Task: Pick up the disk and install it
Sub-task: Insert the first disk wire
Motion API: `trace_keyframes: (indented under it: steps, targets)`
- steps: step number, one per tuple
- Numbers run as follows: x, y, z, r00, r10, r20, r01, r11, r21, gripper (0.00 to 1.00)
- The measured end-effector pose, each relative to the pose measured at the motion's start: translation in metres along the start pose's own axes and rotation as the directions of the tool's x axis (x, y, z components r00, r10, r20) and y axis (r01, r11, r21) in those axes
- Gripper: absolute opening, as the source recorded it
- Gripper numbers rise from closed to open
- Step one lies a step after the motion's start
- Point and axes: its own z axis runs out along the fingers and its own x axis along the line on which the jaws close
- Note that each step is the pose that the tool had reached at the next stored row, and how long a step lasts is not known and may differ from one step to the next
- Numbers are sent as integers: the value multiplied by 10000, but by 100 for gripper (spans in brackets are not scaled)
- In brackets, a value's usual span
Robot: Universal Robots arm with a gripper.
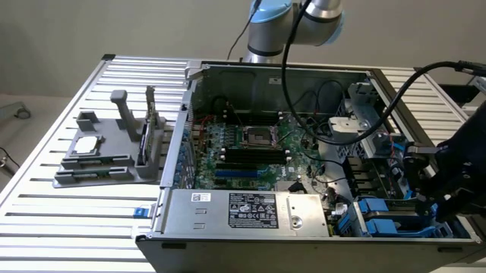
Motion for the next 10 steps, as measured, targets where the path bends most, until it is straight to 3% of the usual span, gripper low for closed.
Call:
trace_keyframes:
  steps: [4, 10]
  targets:
    - [40, 62, 15, 10000, 54, -10, -54, 10000, 11, 31]
    - [55, 88, 32, 9994, 354, -16, -354, 9994, 47, 31]
